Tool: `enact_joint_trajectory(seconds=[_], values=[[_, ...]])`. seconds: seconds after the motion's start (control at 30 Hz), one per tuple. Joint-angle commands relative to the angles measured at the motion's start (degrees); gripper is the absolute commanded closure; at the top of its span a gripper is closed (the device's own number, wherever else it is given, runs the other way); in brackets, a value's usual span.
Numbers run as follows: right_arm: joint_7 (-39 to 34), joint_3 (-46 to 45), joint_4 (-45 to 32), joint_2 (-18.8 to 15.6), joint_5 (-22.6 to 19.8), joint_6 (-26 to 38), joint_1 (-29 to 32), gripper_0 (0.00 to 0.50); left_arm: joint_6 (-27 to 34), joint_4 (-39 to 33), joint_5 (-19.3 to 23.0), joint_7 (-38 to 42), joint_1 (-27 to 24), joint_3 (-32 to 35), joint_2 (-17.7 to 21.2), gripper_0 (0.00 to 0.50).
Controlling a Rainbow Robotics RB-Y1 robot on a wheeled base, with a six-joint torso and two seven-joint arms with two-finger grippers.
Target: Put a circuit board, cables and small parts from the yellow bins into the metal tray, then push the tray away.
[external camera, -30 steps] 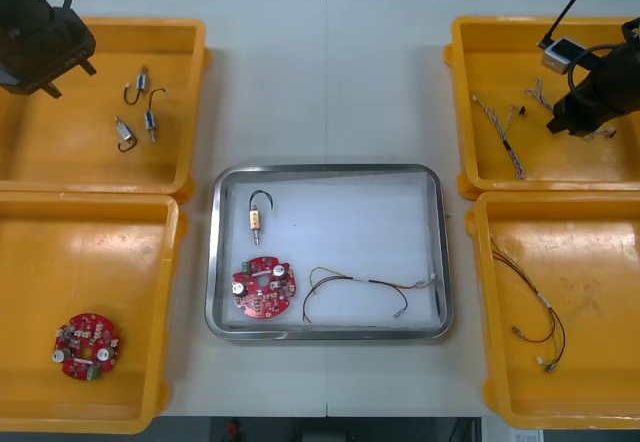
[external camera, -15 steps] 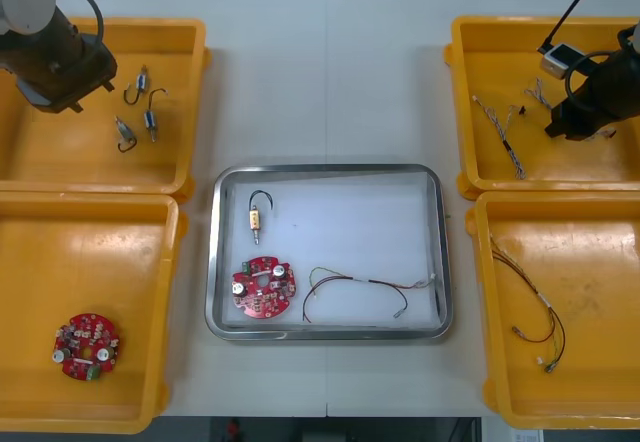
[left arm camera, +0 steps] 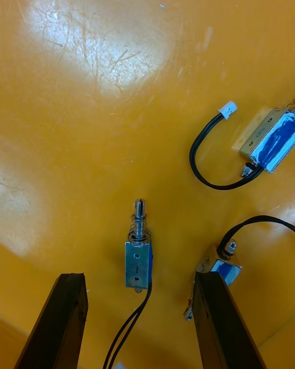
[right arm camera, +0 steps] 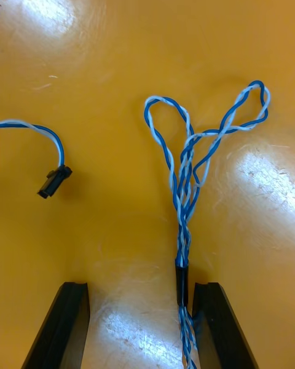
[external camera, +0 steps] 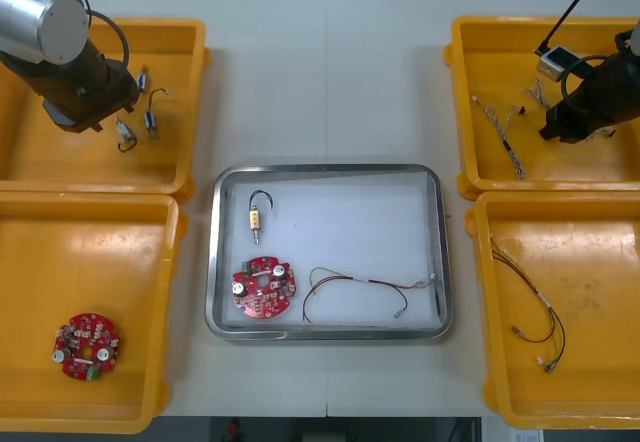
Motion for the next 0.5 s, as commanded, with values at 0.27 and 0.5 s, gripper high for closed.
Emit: enact_joint_trajectory(seconds=[0.27,0.5], values=[[-1.4,-1.5,-0.3,0.7,-0.6,-0.5,-0.4,0.486,-3.9,-0.1,0.6,-3.0,0.4,-1.7,-0.6,0.0],[-0.9,-1.5,-0.3,0.4,-0.6,-0.6,-0.4,0.5,-4.1,0.5,0.0,-4.2,1.1,-1.7,-0.6,0.0]])
